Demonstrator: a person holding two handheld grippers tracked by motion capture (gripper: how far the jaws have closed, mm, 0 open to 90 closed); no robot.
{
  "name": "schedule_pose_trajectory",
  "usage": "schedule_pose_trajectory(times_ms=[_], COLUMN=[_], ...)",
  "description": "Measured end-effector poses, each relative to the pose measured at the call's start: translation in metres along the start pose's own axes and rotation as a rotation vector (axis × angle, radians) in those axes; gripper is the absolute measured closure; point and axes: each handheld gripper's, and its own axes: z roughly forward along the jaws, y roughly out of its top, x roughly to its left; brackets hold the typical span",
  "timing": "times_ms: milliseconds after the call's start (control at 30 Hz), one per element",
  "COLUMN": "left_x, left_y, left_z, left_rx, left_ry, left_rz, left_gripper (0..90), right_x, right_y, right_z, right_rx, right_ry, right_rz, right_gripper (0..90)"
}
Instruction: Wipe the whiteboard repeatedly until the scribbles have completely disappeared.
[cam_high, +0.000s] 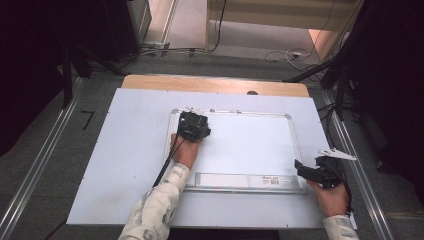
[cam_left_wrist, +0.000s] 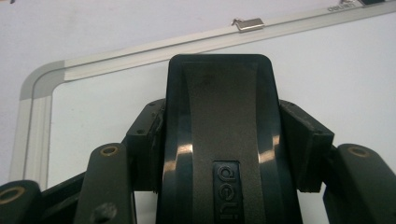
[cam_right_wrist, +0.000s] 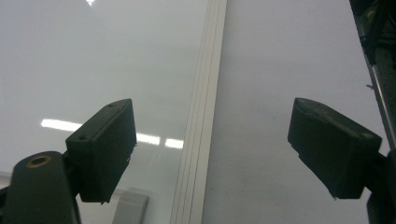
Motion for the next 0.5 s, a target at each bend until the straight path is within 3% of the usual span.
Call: schedule_pose_trajectory(times_ms=[267,500], left_x=[-0.010,-0.011], left_y=[-0.011,-0.016], left_z=[-0.010,-0.016], left_rx=[-0.003,-0.003], left_ry=[-0.020,-0.033], left_rz=[0.028,0.040], left_gripper=[41.4,41.5], right_x=[0.001,0.001], right_y=[0.000,-0.001], right_z=[0.000,-0.001], right_rx=[0.001,0.003], right_ry=[0.000,-0.003], right_rz=[0.000,-0.002], right_gripper=[14.1,14.1])
